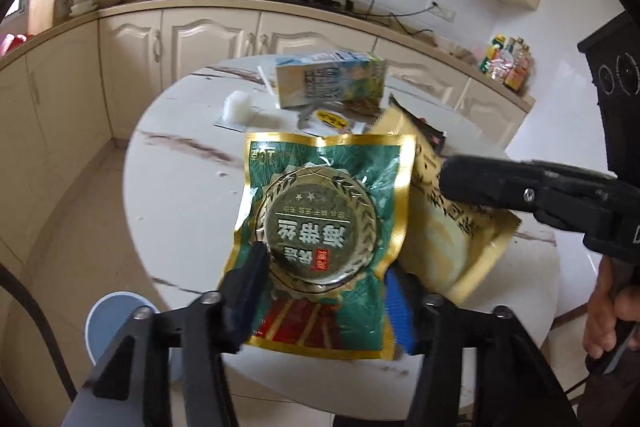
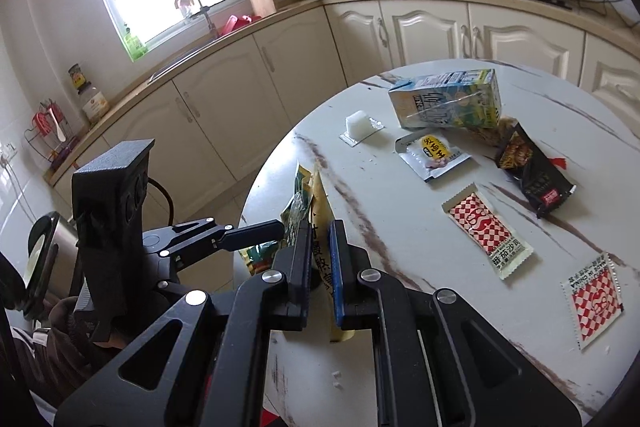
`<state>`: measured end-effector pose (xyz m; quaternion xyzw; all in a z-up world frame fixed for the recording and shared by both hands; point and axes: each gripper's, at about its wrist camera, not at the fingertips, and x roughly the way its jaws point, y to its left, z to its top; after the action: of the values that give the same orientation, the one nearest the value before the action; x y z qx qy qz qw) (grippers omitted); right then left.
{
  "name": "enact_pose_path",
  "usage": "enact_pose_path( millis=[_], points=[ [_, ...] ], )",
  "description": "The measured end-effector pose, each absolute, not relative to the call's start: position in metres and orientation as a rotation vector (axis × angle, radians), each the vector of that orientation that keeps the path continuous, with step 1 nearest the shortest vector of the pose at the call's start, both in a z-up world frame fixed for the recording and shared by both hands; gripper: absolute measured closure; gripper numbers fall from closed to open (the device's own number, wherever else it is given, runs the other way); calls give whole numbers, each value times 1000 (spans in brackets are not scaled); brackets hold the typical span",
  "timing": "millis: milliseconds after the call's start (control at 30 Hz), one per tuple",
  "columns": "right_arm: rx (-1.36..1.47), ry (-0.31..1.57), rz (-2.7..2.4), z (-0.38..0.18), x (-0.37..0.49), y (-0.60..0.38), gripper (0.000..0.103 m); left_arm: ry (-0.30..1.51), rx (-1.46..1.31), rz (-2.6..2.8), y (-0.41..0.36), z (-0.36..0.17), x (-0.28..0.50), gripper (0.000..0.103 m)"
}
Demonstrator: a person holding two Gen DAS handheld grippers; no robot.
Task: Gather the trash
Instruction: 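Carry both packets over the blue bucket and open both grippers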
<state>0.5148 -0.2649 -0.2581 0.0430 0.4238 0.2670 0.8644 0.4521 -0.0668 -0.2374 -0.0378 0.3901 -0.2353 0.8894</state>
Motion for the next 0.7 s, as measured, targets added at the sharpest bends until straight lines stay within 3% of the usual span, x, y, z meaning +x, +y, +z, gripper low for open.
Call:
enact_pose_path(
  millis=[100,267,700],
  points=[
    [94,900,551,-262,515,-264,94,785,-66,-475,-63,-232,446,87],
    [83,905,536,-264,514,-261,96,753,-78,-460,-54,-225,440,101],
    [80,859,487,-248,520,-258,99,672,-154,-471,-22,-197,424,103]
  ],
)
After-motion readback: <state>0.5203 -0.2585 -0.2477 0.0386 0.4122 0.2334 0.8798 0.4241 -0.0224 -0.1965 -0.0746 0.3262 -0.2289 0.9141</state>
